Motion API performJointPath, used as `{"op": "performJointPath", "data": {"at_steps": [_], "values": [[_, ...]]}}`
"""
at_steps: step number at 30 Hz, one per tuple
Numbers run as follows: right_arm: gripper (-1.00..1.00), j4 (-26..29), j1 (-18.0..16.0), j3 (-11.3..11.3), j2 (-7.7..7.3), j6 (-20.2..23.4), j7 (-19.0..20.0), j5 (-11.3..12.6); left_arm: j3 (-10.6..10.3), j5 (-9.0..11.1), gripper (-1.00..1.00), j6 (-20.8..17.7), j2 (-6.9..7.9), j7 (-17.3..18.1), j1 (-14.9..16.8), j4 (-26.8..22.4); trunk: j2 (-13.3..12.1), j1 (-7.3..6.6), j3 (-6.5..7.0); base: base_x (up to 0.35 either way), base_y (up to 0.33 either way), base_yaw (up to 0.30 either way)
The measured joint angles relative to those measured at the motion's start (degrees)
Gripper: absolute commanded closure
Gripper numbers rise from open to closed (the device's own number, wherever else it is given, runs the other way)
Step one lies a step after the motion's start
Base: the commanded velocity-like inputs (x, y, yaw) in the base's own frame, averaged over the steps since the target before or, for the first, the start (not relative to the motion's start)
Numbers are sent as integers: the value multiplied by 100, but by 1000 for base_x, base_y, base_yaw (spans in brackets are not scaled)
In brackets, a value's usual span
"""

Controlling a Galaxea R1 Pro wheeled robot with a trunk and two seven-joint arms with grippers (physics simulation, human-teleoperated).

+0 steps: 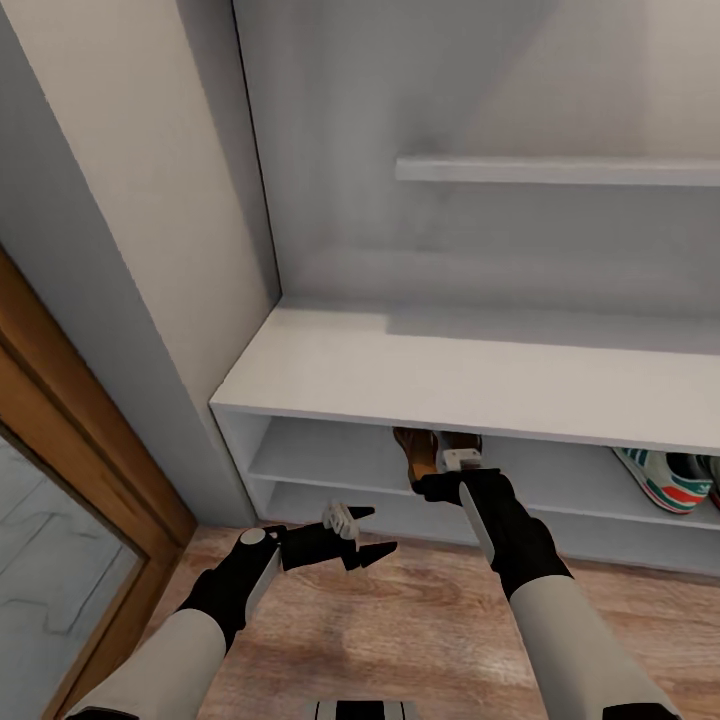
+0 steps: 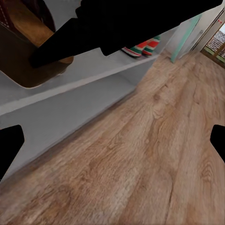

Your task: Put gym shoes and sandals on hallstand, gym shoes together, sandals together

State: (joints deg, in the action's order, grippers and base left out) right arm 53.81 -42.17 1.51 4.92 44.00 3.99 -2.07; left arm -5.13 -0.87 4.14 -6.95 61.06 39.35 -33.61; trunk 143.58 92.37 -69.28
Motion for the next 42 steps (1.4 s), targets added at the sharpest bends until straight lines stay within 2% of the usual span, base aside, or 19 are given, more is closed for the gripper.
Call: {"op": "performJointPath", "data": {"at_steps": [42], "values": [[100, -1, 0, -9, -2, 4, 0, 0, 0, 0, -100, 0, 0, 0, 0, 2, 0, 1, 0, 47, 0, 0]]}}
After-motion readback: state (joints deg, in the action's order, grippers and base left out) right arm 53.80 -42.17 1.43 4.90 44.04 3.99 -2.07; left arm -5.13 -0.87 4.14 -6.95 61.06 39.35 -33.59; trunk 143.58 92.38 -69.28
